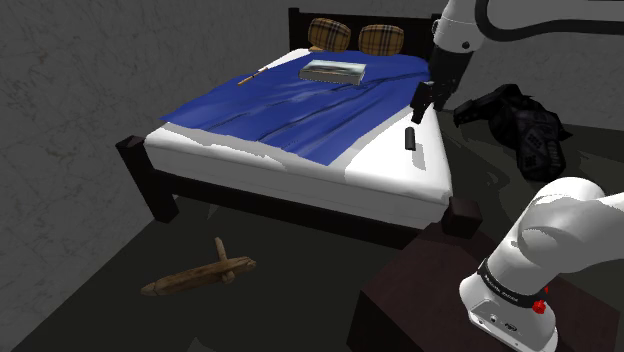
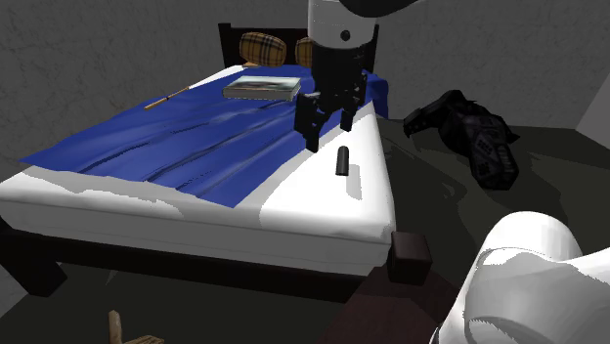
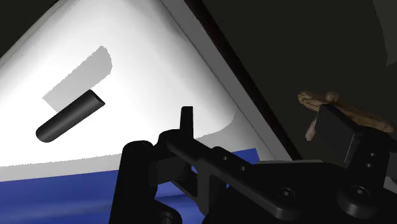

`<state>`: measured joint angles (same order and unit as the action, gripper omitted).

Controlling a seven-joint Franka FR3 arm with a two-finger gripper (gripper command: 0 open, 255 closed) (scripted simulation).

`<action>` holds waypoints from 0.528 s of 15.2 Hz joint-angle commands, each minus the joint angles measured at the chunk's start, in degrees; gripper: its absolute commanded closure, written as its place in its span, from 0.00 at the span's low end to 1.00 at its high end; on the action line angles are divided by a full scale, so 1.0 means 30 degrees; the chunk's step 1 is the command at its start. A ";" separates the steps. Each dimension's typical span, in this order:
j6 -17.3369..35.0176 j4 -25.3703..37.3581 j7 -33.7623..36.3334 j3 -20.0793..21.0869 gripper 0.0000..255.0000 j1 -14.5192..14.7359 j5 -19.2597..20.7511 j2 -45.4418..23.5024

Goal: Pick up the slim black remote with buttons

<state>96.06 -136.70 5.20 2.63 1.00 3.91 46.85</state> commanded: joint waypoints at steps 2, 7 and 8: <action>0.0473 0.0047 0.0257 -0.0164 0.00 -0.0266 0.0034 -0.0551; 0.2680 0.0515 0.1500 -0.1020 0.00 -0.1514 0.0131 -0.3387; 0.3087 0.0651 0.1737 -0.1198 0.00 -0.1747 0.0132 -0.3964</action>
<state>103.85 -134.80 9.54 -0.48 -3.53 4.32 36.53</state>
